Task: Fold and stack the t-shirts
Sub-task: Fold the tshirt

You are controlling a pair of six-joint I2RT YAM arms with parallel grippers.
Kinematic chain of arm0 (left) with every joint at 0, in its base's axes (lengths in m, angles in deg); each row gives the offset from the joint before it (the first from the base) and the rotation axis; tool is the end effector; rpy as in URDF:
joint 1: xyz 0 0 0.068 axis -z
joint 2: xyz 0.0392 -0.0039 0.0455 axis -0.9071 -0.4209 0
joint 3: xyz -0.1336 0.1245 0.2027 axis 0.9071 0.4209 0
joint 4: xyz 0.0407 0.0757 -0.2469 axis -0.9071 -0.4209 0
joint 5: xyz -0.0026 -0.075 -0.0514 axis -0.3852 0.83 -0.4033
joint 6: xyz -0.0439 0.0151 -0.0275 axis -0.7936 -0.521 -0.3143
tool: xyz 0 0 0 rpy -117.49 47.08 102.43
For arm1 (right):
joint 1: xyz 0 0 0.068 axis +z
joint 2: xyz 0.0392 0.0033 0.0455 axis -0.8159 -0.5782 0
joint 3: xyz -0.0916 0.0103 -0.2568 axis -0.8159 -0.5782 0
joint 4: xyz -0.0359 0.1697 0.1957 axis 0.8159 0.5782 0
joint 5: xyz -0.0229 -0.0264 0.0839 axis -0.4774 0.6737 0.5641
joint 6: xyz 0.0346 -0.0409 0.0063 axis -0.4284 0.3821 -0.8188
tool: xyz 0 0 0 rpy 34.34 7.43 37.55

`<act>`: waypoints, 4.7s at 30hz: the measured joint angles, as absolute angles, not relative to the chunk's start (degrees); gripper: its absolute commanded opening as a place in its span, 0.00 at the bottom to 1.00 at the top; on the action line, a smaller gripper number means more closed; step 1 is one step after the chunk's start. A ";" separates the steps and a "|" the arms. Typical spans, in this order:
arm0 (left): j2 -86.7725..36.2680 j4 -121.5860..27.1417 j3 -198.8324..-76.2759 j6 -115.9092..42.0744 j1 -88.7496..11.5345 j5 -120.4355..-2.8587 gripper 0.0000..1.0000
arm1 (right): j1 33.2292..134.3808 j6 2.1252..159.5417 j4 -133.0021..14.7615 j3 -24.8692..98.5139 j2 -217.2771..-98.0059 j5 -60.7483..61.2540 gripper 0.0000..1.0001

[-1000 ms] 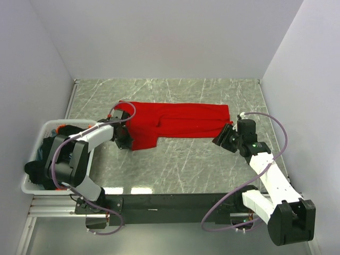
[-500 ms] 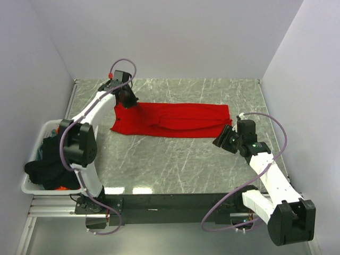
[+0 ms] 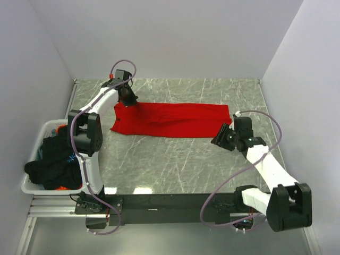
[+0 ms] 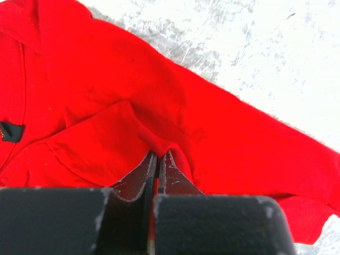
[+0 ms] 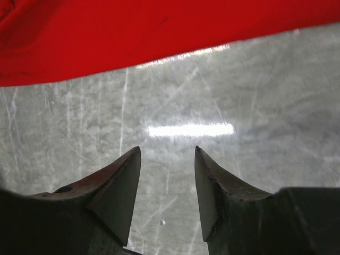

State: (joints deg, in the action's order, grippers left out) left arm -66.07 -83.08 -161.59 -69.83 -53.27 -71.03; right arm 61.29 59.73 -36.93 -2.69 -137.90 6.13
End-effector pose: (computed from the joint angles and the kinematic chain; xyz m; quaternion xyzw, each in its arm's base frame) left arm 0.4427 -0.0922 0.2343 -0.2701 0.9112 -0.1385 0.2784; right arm 0.2108 0.0328 0.2143 0.1299 0.9189 0.2105 0.3072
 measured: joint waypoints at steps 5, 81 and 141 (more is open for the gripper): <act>-66.14 -82.58 -161.89 -70.48 -53.88 -71.12 0.20 | 61.29 58.76 -41.06 0.39 -144.70 7.59 0.51; -40.54 -68.02 -115.95 -76.63 -65.82 -70.68 0.01 | 33.38 38.46 -58.46 -1.78 -165.68 8.78 0.00; -29.18 -84.05 -119.71 -76.49 -46.41 -84.83 0.67 | 85.49 72.51 -46.79 23.54 -157.77 -2.83 0.58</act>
